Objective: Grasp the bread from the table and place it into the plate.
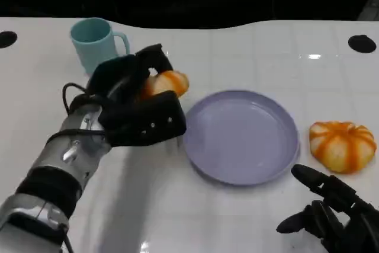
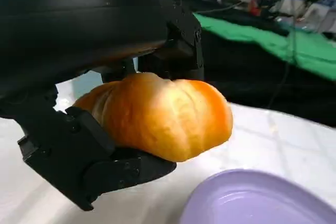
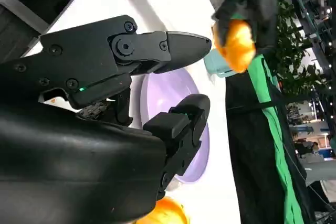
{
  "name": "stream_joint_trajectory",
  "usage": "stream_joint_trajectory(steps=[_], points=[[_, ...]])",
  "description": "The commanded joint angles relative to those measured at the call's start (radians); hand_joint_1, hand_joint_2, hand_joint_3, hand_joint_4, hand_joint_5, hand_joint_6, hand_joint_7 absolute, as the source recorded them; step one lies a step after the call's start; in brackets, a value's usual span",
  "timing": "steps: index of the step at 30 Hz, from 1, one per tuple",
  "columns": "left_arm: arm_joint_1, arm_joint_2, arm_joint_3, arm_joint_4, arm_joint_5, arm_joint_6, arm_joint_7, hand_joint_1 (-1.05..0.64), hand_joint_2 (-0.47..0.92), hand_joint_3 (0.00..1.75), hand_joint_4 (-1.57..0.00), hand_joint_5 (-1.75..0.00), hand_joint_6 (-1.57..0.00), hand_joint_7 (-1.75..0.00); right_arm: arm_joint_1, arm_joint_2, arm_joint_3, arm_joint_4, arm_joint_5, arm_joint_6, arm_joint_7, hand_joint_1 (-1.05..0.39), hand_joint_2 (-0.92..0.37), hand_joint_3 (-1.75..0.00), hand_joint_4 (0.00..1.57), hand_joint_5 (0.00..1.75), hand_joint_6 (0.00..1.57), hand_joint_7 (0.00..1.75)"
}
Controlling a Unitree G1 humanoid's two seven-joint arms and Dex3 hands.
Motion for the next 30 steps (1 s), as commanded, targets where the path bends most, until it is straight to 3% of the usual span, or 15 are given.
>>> stream_joint_trajectory(steps=[1,13,18,24,30], points=[[0.001,0.003,0.005,-0.065,-0.017,-0.033,-0.018,-0.12,0.45,1.22,-0.88,-1.75,-0.69,-1.75,-0.005,-0.019,-0.008,0.008,-0.001,-0.004,-0.001,-0.76,-0.92,-0.34,0.71,1.14,0.98,0.26],[-0.083,-0.084,-0.071,-0.002,0.026,-0.188,-0.006,-0.13,0.39,1.27,-0.89,-1.75,-0.69,-1.75,-0.007,-0.02,-0.014,0.01,0.026,0.01,0.017,-0.74,-0.92,-0.34,0.7,1.13,0.97,0.27],[-0.12,-0.139,-0.099,0.093,0.015,-0.264,-0.061,-0.21,0.49,1.32,-0.94,-1.75,-0.74,-1.75,-0.002,-0.017,-0.013,0.01,0.019,-0.006,0.018,-0.74,-0.92,-0.34,0.71,1.14,0.97,0.27],[-0.148,-0.178,-0.125,0.15,0.041,-0.246,-0.073,-0.22,0.48,1.28,-0.94,-1.75,-0.73,-1.75,-0.001,-0.02,-0.011,0.006,0.005,-0.006,0.007,-0.75,-0.92,-0.34,0.72,1.14,0.98,0.28],[-0.171,-0.212,-0.159,0.203,0.07,-0.191,-0.077,-0.19,0.57,1.14,-0.92,-1.75,-0.73,-1.75,0.008,-0.019,-0.003,-0.016,-0.013,0.006,-0.015,-0.76,-0.92,-0.35,0.73,1.16,0.98,0.29]])
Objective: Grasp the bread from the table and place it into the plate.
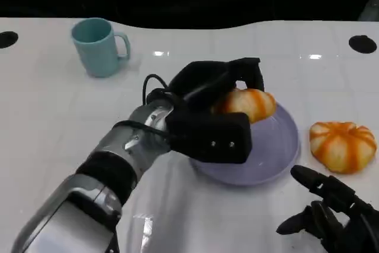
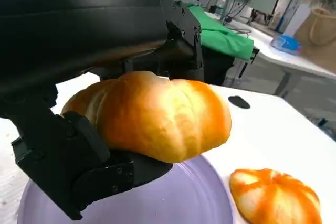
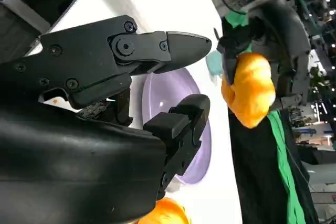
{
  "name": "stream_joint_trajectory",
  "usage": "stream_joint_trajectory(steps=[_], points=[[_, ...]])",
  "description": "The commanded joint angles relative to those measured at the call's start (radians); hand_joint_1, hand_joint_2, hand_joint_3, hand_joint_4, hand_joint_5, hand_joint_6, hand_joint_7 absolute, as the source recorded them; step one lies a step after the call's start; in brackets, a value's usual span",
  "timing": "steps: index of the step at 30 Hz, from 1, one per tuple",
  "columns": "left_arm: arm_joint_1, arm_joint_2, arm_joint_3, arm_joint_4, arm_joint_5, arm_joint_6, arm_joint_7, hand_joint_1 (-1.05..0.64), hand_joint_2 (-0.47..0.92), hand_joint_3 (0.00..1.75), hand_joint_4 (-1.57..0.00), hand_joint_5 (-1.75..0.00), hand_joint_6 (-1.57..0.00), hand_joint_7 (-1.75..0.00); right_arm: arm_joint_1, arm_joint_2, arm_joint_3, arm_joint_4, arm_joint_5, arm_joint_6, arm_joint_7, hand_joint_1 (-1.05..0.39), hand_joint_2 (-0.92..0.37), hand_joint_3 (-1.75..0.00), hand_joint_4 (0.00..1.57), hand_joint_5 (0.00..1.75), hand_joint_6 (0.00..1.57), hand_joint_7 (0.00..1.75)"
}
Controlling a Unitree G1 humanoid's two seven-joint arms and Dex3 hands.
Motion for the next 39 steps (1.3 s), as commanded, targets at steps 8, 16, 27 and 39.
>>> stream_joint_trajectory(steps=[8,16,27,39], points=[[-0.052,-0.019,-0.018,0.082,0.013,0.032,-0.045,-0.16,0.62,0.95,-0.82,-1.75,-0.75,-1.3,0.01,-0.012,-0.001,-0.015,0.009,0.0,-0.005,-0.75,-0.92,-0.34,0.72,1.15,0.97,0.29],[-0.087,0.004,-0.065,0.104,0.05,0.101,-0.175,-0.52,0.92,0.18,-0.35,-0.19,-0.43,-0.01,0.008,-0.01,-0.001,-0.015,0.022,0.004,0.005,-0.74,-0.92,-0.33,0.71,1.14,0.96,0.29],[-0.064,0.078,-0.007,-0.009,-0.025,0.097,-0.308,-0.69,0.92,0.37,-0.3,-0.13,-0.4,0.0,0.004,-0.013,-0.005,-0.009,0.022,0.004,0.008,-0.74,-0.92,-0.34,0.71,1.13,0.96,0.29],[0.103,0.166,0.152,-0.275,-0.279,0.106,-0.521,-0.64,0.92,0.39,-0.31,-0.14,-0.4,-0.01,0.008,-0.015,-0.004,-0.013,0.017,0.0,0.005,-0.74,-0.92,-0.34,0.71,1.12,0.95,0.29]])
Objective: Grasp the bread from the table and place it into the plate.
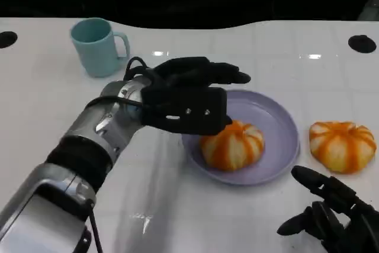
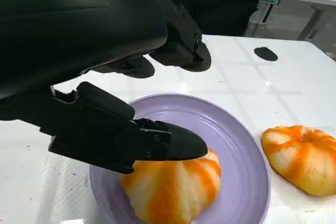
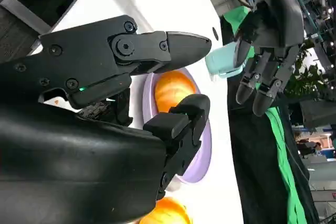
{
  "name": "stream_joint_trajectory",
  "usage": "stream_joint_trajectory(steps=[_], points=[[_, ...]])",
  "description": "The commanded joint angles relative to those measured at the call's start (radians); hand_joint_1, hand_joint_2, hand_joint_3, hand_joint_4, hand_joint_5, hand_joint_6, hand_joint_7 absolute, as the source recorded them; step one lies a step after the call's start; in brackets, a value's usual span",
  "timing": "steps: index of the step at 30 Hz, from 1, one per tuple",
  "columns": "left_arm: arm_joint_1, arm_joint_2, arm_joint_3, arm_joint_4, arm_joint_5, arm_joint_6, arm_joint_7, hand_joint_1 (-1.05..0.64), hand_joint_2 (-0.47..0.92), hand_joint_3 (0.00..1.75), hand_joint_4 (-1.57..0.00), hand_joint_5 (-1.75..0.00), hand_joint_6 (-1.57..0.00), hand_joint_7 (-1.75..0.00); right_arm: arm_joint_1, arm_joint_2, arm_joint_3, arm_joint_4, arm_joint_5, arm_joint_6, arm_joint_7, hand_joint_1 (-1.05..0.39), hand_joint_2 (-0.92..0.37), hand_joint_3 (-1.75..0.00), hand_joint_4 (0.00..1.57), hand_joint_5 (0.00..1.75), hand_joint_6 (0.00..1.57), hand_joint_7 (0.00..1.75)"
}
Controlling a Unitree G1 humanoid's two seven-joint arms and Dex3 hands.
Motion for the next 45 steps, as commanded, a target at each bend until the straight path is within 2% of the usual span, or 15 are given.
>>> stream_joint_trajectory(steps=[1,4,8,11,12,13,15,16,17,19,20,21,25,34,45], points=[[0.129,0.037,0.138,-0.141,-0.228,0.014,-0.139,-0.62,0.92,0.38,-0.33,-0.15,-0.41,-0.01,0.002,-0.016,-0.005,-0.008,0.003,-0.004,0.002,-0.74,-0.92,-0.34,0.71,1.12,0.95,0.29],[0.232,0.033,0.213,-0.249,-0.344,0.036,-0.161,-0.6,0.92,0.33,-0.37,-0.19,-0.45,-0.03,0.001,-0.015,-0.007,-0.003,0.013,-0.005,0.01,-0.74,-0.92,-0.34,0.71,1.12,0.95,0.29],[0.376,-0.004,0.319,-0.36,-0.509,0.031,-0.157,-0.51,0.92,0.33,-0.6,-0.34,-0.59,-0.09,0.001,-0.016,-0.007,-0.005,0.01,0.001,0.003,-0.74,-0.92,-0.33,0.71,1.12,0.95,0.29],[0.448,-0.019,0.358,-0.428,-0.587,0.063,-0.164,-0.49,0.92,0.37,-0.63,-0.55,-0.65,-0.09,0.001,-0.016,-0.007,-0.008,0.007,0.002,-0.001,-0.74,-0.92,-0.33,0.71,1.12,0.95,0.29],[0.472,-0.022,0.368,-0.457,-0.61,0.085,-0.166,-0.5,0.92,0.41,-0.62,-0.77,-0.69,-0.13,0.002,-0.017,-0.006,-0.009,0.004,0.002,-0.002,-0.74,-0.92,-0.33,0.71,1.12,0.95,0.29],[0.489,-0.023,0.373,-0.48,-0.626,0.103,-0.167,-0.5,0.92,0.43,-0.61,-0.86,-0.71,-0.14,0.002,-0.017,-0.006,-0.009,0.002,0.001,-0.004,-0.74,-0.92,-0.34,0.71,1.12,0.95,0.29],[0.548,-0.04,0.399,-0.552,-0.705,0.172,-0.176,-0.5,0.92,0.44,-0.6,-0.94,-0.72,-0.15,0.002,-0.017,-0.005,-0.01,0.003,0.003,-0.005,-0.74,-0.92,-0.34,0.71,1.12,0.95,0.29],[0.585,-0.052,0.416,-0.596,-0.76,0.217,-0.182,-0.51,0.92,0.44,-0.6,-1.17,-0.77,-0.23,0.002,-0.016,-0.005,-0.011,0.004,0.004,-0.005,-0.74,-0.92,-0.34,0.71,1.12,0.95,0.29],[0.629,-0.064,0.434,-0.651,-0.822,0.278,-0.181,-0.52,0.92,0.44,-0.59,-1.26,-0.79,-0.27,0.003,-0.017,-0.004,-0.01,0.001,-0.001,-0.004,-0.74,-0.92,-0.34,0.71,1.12,0.95,0.29],[0.671,-0.072,0.45,-0.717,-0.878,0.353,-0.173,-0.54,0.92,0.44,-0.6,-1.37,-0.7,-0.59,0.003,-0.018,-0.003,-0.009,-0.003,-0.008,-0.002,-0.74,-0.92,-0.35,0.7,1.12,0.94,0.29],[0.707,-0.073,0.465,-0.772,-0.937,0.425,-0.167,-0.54,0.92,0.44,-0.6,-1.39,-0.67,-0.66,0.005,-0.017,-0.003,-0.013,0.003,-0.001,-0.002,-0.74,-0.92,-0.35,0.7,1.12,0.94,0.29],[0.732,-0.073,0.477,-0.812,-0.977,0.479,-0.162,-0.54,0.92,0.47,-0.59,-1.51,-0.63,-0.92,0.006,-0.015,-0.003,-0.016,0.008,0.005,-0.002,-0.74,-0.92,-0.34,0.7,1.12,0.95,0.29],[0.863,-0.09,0.504,-0.961,-1.077,0.62,-0.118,-0.57,0.92,0.5,-0.59,-1.71,-0.53,-1.33,0.011,-0.016,0.0,-0.025,-0.001,-0.001,-0.007,-0.74,-0.92,-0.34,0.7,1.12,0.95,0.29],[1.0,-0.123,0.548,-1.084,-1.119,0.709,-0.01,-0.54,0.92,0.55,-0.68,-1.75,-0.51,-1.56,0.013,-0.022,-0.005,-0.027,0.002,0.002,-0.003,-0.74,-0.92,-0.34,0.69,1.13,0.95,0.29],[1.07,-0.156,0.564,-1.098,-1.155,0.761,0.03,-0.5,0.92,0.53,-0.69,-1.75,-0.52,-1.62,0.011,-0.031,-0.012,-0.026,0.017,0.019,0.002,-0.74,-0.92,-0.34,0.69,1.13,0.95,0.3]])
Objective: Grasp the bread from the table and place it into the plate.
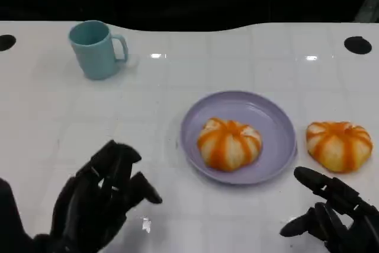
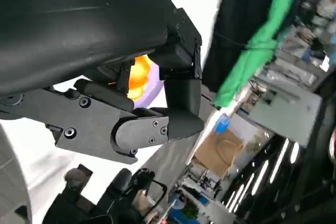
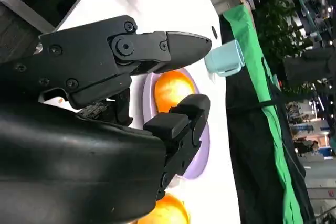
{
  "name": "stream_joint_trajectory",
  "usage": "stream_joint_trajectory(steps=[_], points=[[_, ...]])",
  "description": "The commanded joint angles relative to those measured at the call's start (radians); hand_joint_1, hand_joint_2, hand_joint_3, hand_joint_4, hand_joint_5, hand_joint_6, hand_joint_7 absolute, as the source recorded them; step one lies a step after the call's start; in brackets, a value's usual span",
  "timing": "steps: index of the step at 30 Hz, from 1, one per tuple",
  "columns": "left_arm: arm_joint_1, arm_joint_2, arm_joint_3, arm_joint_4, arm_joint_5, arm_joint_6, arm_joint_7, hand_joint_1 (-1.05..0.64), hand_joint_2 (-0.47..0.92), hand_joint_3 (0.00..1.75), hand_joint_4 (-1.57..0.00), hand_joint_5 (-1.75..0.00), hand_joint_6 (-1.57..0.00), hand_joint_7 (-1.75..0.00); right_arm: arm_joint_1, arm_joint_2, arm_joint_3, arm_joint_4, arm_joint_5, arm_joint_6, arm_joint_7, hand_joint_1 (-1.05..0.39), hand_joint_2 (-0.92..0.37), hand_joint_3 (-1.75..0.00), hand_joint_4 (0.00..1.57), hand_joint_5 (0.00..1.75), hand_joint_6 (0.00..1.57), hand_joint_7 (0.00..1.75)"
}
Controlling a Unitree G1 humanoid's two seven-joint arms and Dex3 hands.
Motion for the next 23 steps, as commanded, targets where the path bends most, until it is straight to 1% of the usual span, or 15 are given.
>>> stream_joint_trajectory(steps=[1,6,12,15,19,23], points=[[0.004,0.0,0.012,-0.014,-0.008,0.009,0.015,-0.5,0.92,0.53,-0.7,-1.75,-0.52,-1.62,0.002,-0.017,-0.009,-0.011,0.01,0.006,0.003,-0.74,-0.92,-0.34,0.69,1.13,0.95,0.3],[0.006,-0.013,0.01,0.002,0.02,0.003,0.035,-0.51,0.92,0.51,-0.7,-1.75,-0.53,-1.67,-0.005,-0.019,-0.014,0.001,0.007,0.002,-0.003,-0.75,-0.92,-0.33,0.7,1.13,0.96,0.3],[0.0,-0.016,0.015,0.004,0.015,0.019,0.053,-0.5,0.92,0.49,-0.71,-1.75,-0.52,-1.67,-0.005,-0.018,-0.014,-0.001,0.01,0.004,-0.002,-0.75,-0.92,-0.33,0.71,1.12,0.97,0.3],[-0.004,-0.011,0.013,0.019,0.026,0.006,0.042,-0.5,0.92,0.49,-0.72,-1.75,-0.53,-1.67,-0.008,-0.012,-0.014,0.012,0.009,-0.015,0.002,-0.74,-0.92,-0.33,0.71,1.12,0.96,0.3],[-0.009,-0.004,0.016,0.026,0.022,0.011,0.036,-0.5,0.92,0.49,-0.73,-1.75,-0.53,-1.67,-0.01,-0.014,-0.013,0.012,0.009,-0.007,-0.003,-0.74,-0.92,-0.33,0.7,1.11,0.96,0.3],[-0.01,-0.008,0.015,0.04,0.025,-0.01,0.022,-0.5,0.92,0.48,-0.73,-1.75,-0.53,-1.68,-0.016,-0.018,-0.015,0.029,0.009,-0.025,0.014,-0.75,-0.92,-0.33,0.7,1.11,0.96,0.29]])
